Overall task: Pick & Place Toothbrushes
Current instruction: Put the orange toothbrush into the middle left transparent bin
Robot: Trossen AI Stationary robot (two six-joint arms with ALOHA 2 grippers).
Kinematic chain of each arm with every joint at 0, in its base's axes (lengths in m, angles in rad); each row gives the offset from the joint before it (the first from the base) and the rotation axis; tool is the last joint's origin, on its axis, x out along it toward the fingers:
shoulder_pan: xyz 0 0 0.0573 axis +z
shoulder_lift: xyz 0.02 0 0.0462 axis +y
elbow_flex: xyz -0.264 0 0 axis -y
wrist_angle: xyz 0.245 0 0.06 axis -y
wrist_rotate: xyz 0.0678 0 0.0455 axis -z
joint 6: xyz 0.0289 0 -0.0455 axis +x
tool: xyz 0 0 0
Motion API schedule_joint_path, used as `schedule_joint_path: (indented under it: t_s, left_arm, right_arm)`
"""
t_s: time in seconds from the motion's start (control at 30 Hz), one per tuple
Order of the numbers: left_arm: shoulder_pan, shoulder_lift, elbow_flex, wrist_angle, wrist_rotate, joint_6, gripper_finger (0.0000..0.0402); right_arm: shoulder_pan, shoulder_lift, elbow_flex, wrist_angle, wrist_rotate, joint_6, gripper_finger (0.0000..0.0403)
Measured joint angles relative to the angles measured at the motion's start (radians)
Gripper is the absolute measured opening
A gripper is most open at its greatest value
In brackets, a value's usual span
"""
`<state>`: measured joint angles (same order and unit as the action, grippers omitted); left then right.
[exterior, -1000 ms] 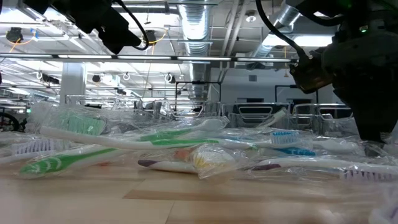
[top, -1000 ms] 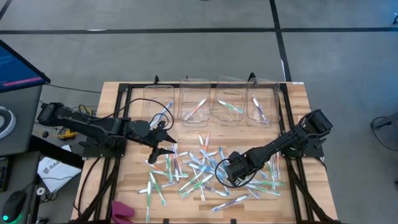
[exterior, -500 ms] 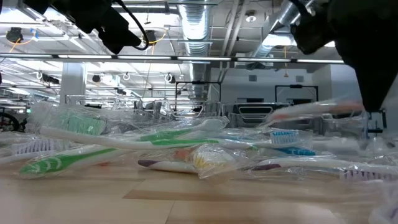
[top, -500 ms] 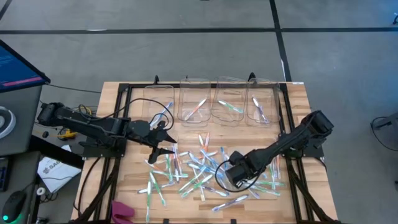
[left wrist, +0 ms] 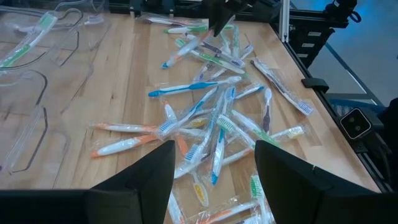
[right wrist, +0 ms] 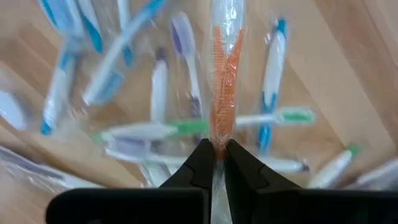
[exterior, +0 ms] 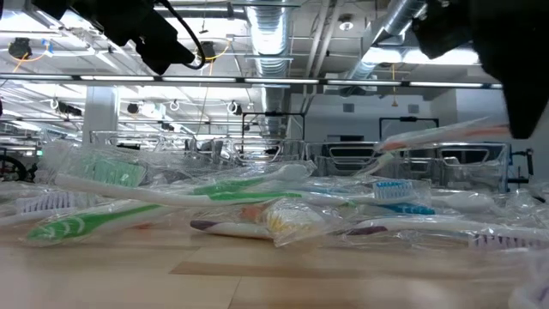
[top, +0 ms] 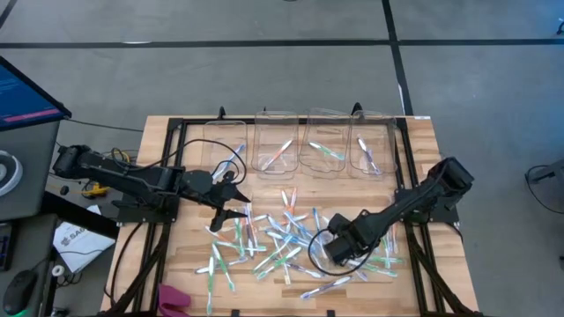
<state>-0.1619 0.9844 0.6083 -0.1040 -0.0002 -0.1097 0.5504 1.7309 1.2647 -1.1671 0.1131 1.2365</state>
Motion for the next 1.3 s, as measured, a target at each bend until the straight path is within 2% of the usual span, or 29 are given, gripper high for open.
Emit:
schedule_joint_path:
  t_s: [0.13,0.2,0.37,0.5,0.7,0.8,0.9,1.03,1.3]
  left_arm:
    - [0.0,0.0,0.0,0.0,0.0,0.0,0.0213]
    - [0.0,0.0,0.0,0.0,0.0,0.0,0.0213]
    - [0.0,0.01,0.0,0.016,-0.004,0.008,0.0213]
    - [0.0,0.03,0.0,0.079,-0.06,0.002,0.0213]
    - [-0.006,0.107,-0.001,0.182,-0.081,0.073,0.0221]
    - [-0.015,0.161,-0.001,0.268,-0.074,0.11,0.0232]
    - [-0.027,0.21,-0.001,0.37,-0.074,0.138,0.0246]
    - [-0.04,0.255,-0.001,0.457,-0.068,0.18,0.0271]
    - [-0.045,0.368,-0.001,0.647,0.034,0.236,0.0318]
  right_arm:
    - [0.034,-0.01,0.0,-0.014,0.006,0.026,0.0013]
    - [0.056,-0.021,0.0,-0.009,0.047,0.037,0.0013]
    - [0.152,-0.051,0.0,-0.008,0.281,0.04,0.0013]
    - [0.223,-0.078,0.0,-0.012,0.5,0.039,0.0013]
    - [0.287,-0.114,-0.026,-0.03,0.725,0.038,0.0013]
    - [0.316,-0.143,-0.079,0.005,0.797,0.039,0.0013]
    - [0.337,-0.171,-0.147,0.095,0.866,0.035,0.0012]
    - [0.343,-0.19,-0.23,0.271,0.931,-0.066,0.0012]
    - [0.27,-0.181,-0.286,0.656,0.958,-0.434,0.0012]
